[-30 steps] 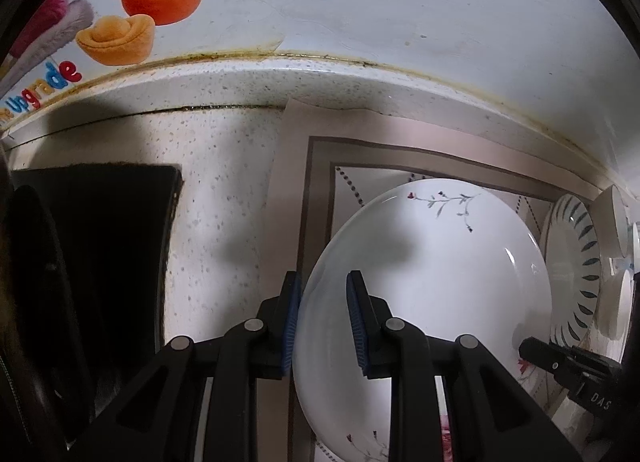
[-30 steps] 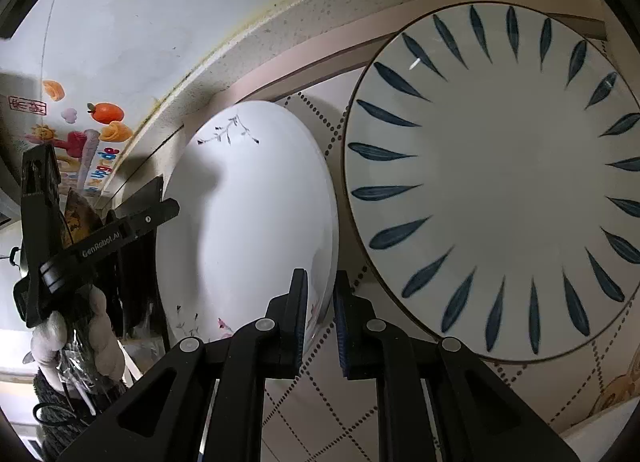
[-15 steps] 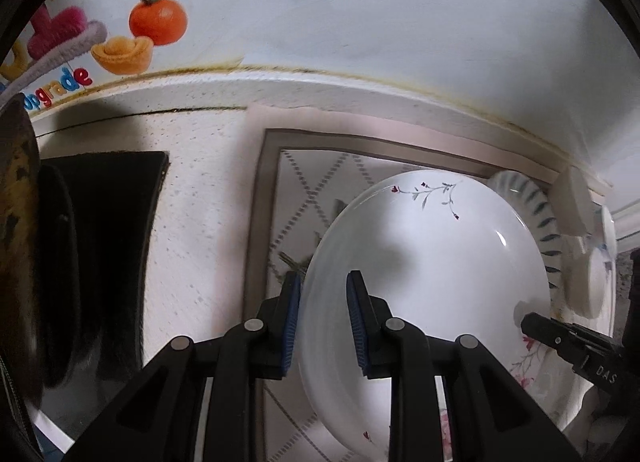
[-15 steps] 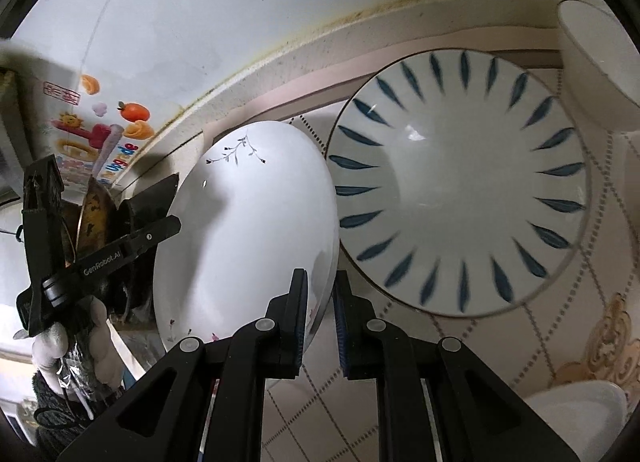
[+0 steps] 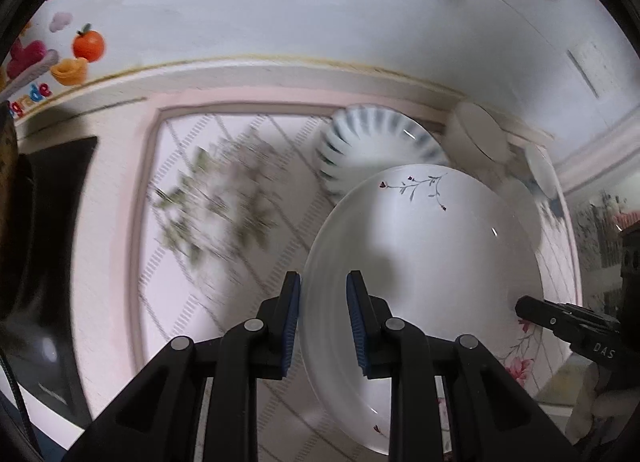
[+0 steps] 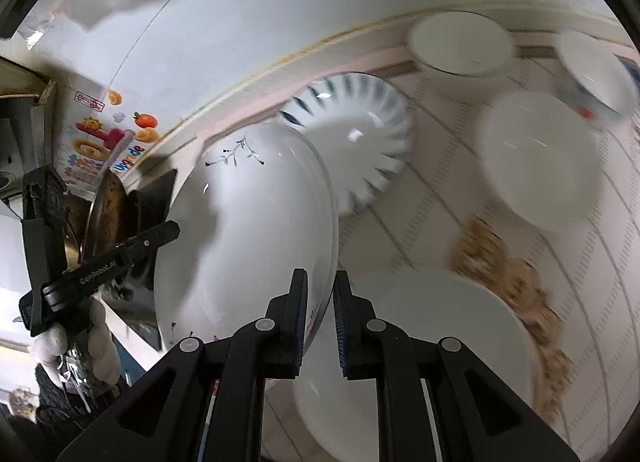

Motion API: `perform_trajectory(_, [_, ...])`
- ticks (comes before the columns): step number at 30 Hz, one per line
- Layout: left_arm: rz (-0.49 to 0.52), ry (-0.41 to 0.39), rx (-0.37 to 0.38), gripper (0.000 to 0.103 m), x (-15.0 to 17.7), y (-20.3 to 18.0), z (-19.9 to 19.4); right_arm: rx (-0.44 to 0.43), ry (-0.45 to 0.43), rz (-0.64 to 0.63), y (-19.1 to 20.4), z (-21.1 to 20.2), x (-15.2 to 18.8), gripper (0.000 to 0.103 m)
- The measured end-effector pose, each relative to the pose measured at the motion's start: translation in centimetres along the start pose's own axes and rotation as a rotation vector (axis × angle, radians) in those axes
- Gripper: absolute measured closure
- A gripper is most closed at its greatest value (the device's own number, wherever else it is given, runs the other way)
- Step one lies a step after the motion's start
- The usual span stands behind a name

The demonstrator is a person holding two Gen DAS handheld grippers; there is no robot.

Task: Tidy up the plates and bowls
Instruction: 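Carry the stacked white plates with both tools onto the mat center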

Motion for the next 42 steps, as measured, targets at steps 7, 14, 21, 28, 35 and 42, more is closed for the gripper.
perform_trajectory(7, [0.024,0.075,0.018,0.082,3.8,-5.1,3.2,0.052,0.045,0.035,-6.2,-1.7,5.3,0.089])
perform_trajectory(14, [0.040,0.139,-0.031,0.082,6.4,-7.9,6.1,0.066,0.108,0.054,-11.3,-0.9,8.8,0.089])
perform_trajectory(21, [0.027,0.164,-0.071,0.082,7.8,-9.1,7.4,0.055,0.136,0.045,-13.6,-0.2,9.9,0.089])
perform_trajectory(28, [-0.007,0.175,-0.114,0.082,8.8,-9.4,8.6,0.049,0.148,0.003,-13.7,-0.3,9.6,0.089])
perform_trajectory(35, [-0.011,0.167,-0.151,0.082,9.1,-10.2,9.1,0.061,0.161,-0.040,-13.3,-0.4,9.3,0.089])
perform_trajectory(42, [-0.091,0.149,-0.107,0.081,8.5,-8.8,5.9,0.078,0.236,-0.020,-13.5,-1.4,9.1,0.082])
Point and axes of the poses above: each gripper's, at about its wrist camera, not at the fingertips, and z roughly the way its jaws point, y to its left, x to its underside, the point moved 3 cm from there along z, roughly the way its jaws point, and after that the axes turned 12 degrees about y, right-handed, at the moved point
